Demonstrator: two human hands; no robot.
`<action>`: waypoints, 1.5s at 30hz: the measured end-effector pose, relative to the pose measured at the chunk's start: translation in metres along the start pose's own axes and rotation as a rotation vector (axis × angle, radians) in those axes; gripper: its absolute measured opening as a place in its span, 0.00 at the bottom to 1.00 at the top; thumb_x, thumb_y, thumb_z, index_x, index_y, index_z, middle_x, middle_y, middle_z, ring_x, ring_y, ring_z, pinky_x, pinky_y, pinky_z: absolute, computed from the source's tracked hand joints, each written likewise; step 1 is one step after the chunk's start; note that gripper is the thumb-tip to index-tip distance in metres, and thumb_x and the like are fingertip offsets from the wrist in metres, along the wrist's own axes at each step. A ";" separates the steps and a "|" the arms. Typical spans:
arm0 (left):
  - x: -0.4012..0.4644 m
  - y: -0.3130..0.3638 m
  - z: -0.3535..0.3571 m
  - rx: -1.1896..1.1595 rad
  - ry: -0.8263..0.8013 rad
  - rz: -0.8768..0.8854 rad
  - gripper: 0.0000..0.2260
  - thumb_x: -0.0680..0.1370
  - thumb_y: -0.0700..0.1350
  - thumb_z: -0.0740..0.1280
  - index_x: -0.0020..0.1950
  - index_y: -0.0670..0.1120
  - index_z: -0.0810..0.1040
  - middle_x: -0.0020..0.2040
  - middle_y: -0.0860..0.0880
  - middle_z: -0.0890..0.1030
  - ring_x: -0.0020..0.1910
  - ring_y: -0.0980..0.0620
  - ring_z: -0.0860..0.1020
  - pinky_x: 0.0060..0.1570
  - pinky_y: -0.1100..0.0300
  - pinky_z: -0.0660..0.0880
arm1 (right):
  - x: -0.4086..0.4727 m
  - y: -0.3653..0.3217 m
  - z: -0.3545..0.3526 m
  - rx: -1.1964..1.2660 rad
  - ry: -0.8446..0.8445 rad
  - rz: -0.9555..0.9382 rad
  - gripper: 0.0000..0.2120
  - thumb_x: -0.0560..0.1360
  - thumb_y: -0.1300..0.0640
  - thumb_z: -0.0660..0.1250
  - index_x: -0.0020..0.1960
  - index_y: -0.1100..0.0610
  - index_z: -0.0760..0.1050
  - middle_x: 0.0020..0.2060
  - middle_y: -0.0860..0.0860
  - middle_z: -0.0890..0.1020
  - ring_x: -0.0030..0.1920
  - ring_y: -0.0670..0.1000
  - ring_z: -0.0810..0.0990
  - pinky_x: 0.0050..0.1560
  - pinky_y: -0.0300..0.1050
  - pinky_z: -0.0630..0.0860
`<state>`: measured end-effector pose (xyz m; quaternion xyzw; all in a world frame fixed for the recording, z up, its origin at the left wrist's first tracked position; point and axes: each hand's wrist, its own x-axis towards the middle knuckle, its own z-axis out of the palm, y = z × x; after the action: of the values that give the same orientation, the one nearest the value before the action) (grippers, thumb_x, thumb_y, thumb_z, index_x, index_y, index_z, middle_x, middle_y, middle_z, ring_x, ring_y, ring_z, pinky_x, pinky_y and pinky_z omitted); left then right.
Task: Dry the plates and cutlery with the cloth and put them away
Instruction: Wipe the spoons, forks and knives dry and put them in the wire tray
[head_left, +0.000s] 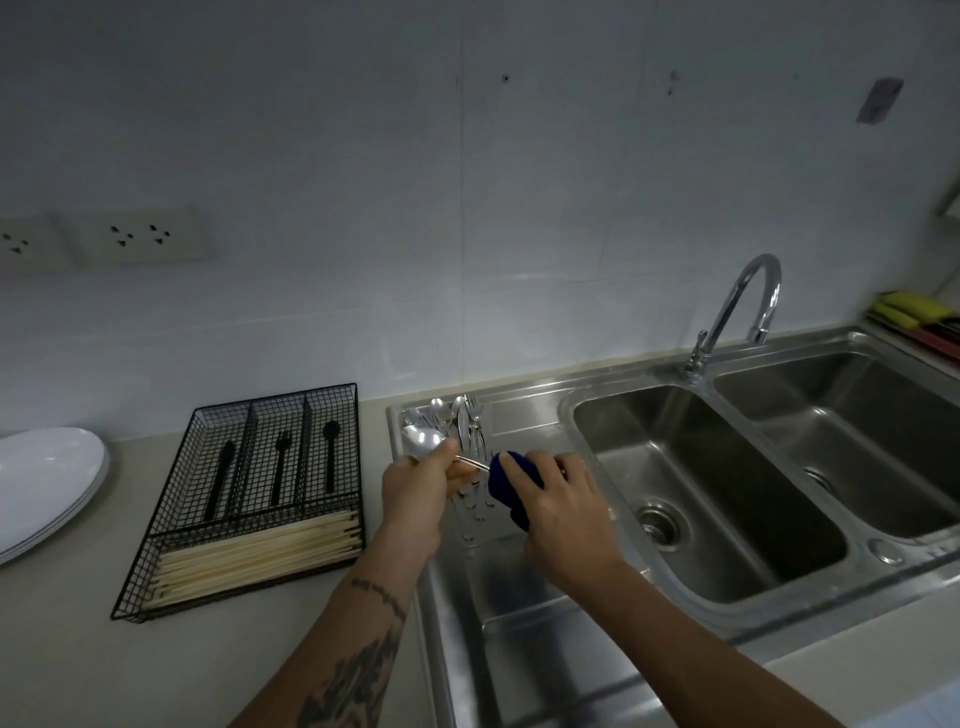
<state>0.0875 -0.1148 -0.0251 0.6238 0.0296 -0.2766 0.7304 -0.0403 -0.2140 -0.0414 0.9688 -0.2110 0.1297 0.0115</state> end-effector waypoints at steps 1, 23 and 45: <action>0.002 0.000 -0.004 0.001 0.031 0.018 0.06 0.78 0.43 0.69 0.47 0.40 0.81 0.38 0.44 0.86 0.40 0.46 0.85 0.50 0.53 0.79 | 0.000 0.001 0.004 -0.012 -0.035 0.003 0.38 0.62 0.54 0.77 0.69 0.53 0.68 0.57 0.55 0.76 0.52 0.57 0.74 0.49 0.53 0.77; 0.149 0.038 -0.109 0.112 0.300 -0.132 0.06 0.79 0.35 0.65 0.54 0.35 0.77 0.40 0.41 0.82 0.35 0.50 0.82 0.37 0.59 0.81 | 0.062 0.010 0.055 -0.203 -0.263 -0.037 0.31 0.72 0.53 0.69 0.72 0.53 0.63 0.66 0.54 0.69 0.64 0.56 0.68 0.64 0.49 0.68; 0.137 -0.029 -0.016 1.006 0.090 0.308 0.04 0.79 0.39 0.65 0.48 0.46 0.79 0.43 0.51 0.80 0.38 0.56 0.78 0.30 0.68 0.70 | 0.057 0.024 0.087 0.055 -0.298 0.162 0.34 0.65 0.50 0.68 0.68 0.52 0.62 0.59 0.55 0.71 0.56 0.58 0.73 0.54 0.55 0.73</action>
<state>0.1949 -0.1523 -0.1076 0.9056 -0.1675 -0.1190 0.3712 0.0210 -0.2654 -0.1114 0.9570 -0.2843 -0.0093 -0.0568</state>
